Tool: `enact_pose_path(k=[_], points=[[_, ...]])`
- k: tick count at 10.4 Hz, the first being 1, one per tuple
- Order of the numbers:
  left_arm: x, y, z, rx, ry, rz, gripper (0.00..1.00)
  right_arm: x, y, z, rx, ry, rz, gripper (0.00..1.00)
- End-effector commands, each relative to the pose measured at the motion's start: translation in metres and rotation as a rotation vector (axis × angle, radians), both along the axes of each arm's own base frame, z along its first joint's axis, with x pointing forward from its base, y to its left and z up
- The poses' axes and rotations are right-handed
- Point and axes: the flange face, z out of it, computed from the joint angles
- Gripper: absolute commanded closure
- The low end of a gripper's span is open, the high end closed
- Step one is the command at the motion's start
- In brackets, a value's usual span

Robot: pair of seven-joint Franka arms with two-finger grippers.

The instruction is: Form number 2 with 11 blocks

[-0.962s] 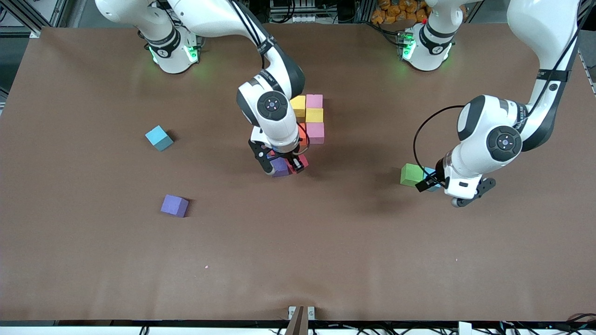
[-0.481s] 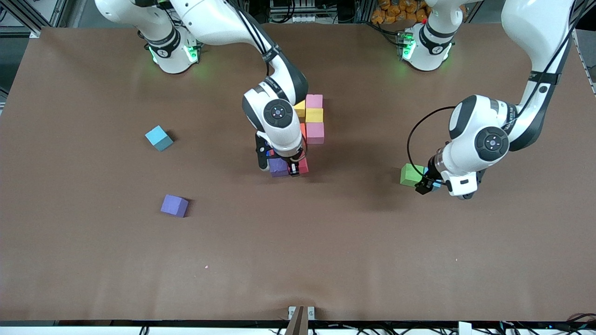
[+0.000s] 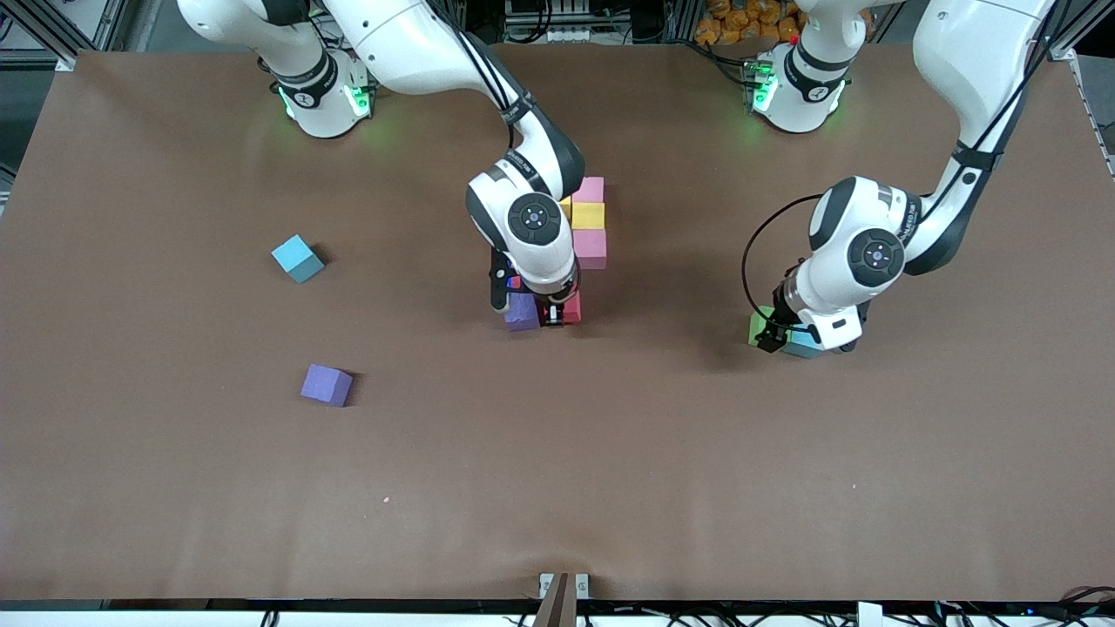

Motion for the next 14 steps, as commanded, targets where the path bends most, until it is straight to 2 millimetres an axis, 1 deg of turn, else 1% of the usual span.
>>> enact_pose_path(k=[1, 3, 4, 7, 8, 10, 12, 13, 14], points=[[-0.001, 0.000, -0.001, -0.007, -0.003, 0.027, 0.00, 0.004, 0.003, -0.008, -0.001, 0.015, -0.029, 0.57], [-0.003, 0.007, -0.006, 0.000, 0.010, 0.075, 0.00, 0.003, 0.002, -0.013, -0.009, 0.020, -0.028, 0.57], [-0.005, 0.006, -0.009, 0.006, 0.018, 0.096, 0.00, 0.003, 0.001, -0.017, -0.015, 0.022, -0.028, 0.57], [-0.003, 0.013, -0.011, 0.014, 0.024, 0.158, 0.00, 0.003, -0.002, -0.026, -0.032, 0.029, -0.025, 0.57], [-0.001, 0.015, -0.010, 0.026, 0.013, 0.144, 0.00, 0.006, -0.006, -0.028, -0.036, 0.031, -0.030, 0.57], [0.000, 0.017, -0.009, 0.034, 0.006, 0.138, 0.00, 0.007, -0.007, -0.028, -0.036, 0.030, -0.030, 0.57], [-0.001, 0.016, -0.016, 0.034, 0.016, 0.134, 0.00, 0.008, -0.007, -0.028, -0.037, 0.029, -0.031, 0.57], [-0.002, 0.015, -0.021, 0.051, 0.013, 0.104, 0.00, 0.008, -0.007, -0.028, -0.037, 0.029, -0.029, 0.50], [-0.003, 0.015, -0.028, 0.068, 0.013, 0.105, 0.00, 0.008, -0.008, -0.028, -0.038, 0.028, -0.028, 0.10]])
